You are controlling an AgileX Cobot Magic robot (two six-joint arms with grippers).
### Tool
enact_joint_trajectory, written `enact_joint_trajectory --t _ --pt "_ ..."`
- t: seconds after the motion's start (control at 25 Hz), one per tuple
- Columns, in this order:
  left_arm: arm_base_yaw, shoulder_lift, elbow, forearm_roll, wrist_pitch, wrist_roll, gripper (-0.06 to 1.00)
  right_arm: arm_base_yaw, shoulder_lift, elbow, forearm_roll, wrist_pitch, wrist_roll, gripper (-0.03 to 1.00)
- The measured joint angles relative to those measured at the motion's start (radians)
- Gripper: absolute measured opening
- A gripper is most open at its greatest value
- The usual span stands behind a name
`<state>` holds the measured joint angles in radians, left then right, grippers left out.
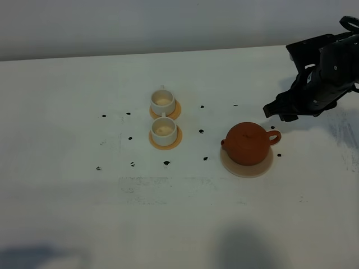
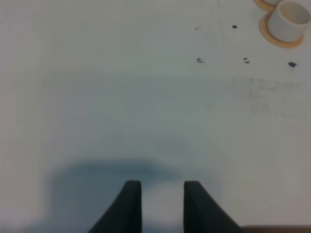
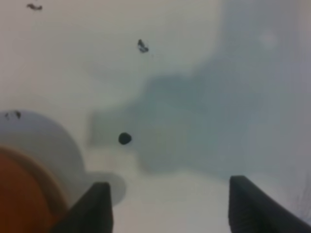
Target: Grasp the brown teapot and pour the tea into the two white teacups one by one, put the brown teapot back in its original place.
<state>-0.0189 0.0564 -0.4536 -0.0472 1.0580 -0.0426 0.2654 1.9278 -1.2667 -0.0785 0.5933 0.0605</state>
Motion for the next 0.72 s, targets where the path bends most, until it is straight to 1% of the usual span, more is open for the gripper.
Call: enact_joint_trajectory --t 0.36,0.72 --pt "0.0 0.0 0.0 0.0 0.0 0.0 0.21 0.037 0.0 0.007 0.046 -0.011 0.0 0.51" --pt "0.0 0.0 0.0 0.0 0.0 0.0 0.21 0.043 0.0 0.008 0.049 0.004 0.0 0.51"
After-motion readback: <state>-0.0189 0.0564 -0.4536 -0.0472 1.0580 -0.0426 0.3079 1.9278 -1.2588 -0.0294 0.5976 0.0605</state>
